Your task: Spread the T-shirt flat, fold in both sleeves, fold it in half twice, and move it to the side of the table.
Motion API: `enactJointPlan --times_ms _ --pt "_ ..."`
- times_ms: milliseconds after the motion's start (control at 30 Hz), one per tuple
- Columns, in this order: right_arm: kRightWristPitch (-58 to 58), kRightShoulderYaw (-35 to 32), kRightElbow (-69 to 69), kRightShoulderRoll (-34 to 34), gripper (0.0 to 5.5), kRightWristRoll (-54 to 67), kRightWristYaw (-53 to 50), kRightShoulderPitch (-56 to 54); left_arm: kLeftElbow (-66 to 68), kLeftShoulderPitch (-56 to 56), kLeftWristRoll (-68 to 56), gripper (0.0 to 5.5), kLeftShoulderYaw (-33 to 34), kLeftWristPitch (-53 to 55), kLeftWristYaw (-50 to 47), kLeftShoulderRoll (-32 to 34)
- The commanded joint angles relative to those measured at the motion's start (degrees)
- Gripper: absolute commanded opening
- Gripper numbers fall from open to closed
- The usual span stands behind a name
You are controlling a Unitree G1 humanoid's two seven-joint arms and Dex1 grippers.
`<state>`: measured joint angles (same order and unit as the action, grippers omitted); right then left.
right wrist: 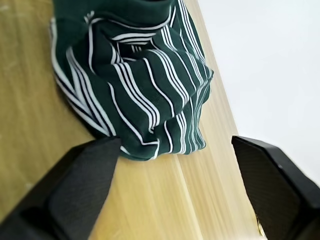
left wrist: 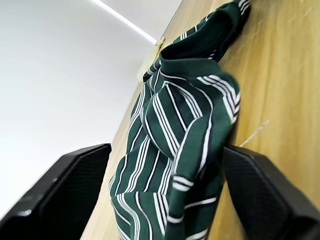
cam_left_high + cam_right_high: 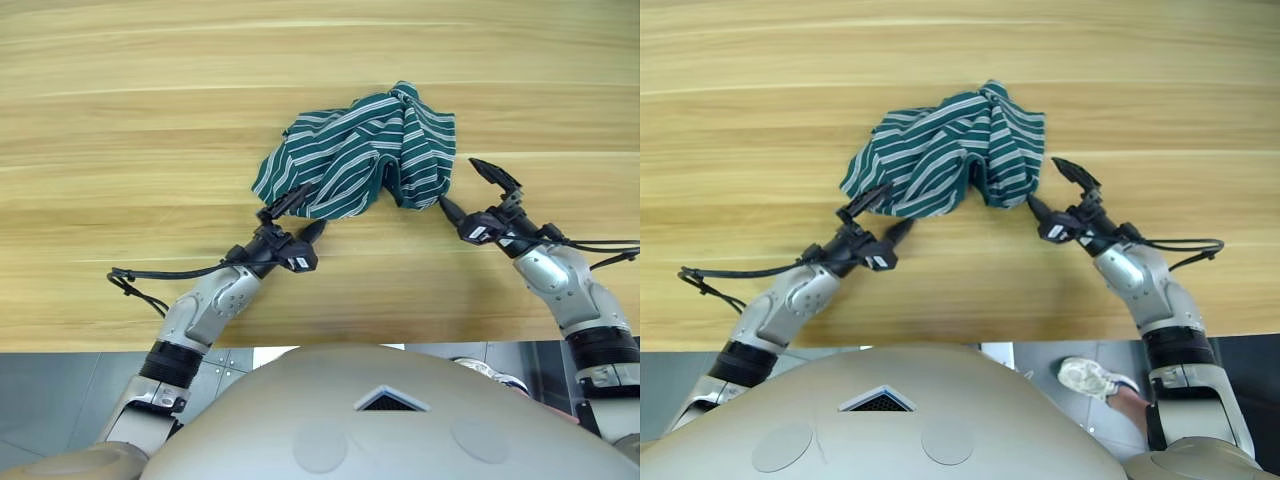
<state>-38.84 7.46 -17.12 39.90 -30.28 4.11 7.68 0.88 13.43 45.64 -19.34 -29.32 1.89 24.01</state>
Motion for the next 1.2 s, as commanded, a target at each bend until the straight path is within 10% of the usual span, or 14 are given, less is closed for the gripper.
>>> enactJointPlan --times_ms 33,733,1200 --pt "0.37 -0.13 -1.58 0.91 4.09 -0.67 -0.18 -1.30 1.38 1.75 -0.52 3.43 -0.66 2.99 0.94 0.78" --pt "0.58 4.45 -2.37 7.99 4.09 -10.36 2.29 -2.19 2.10 1.26 -1.55 0.29 -3.20 8.08 1.80 1.45" --pt "0.37 14.43 -7.26 2.96 4.09 -13.15 -0.02 -7.37 2.52 -0.95 -2.66 0.02 -0.03 10.32 -2.61 1.31"
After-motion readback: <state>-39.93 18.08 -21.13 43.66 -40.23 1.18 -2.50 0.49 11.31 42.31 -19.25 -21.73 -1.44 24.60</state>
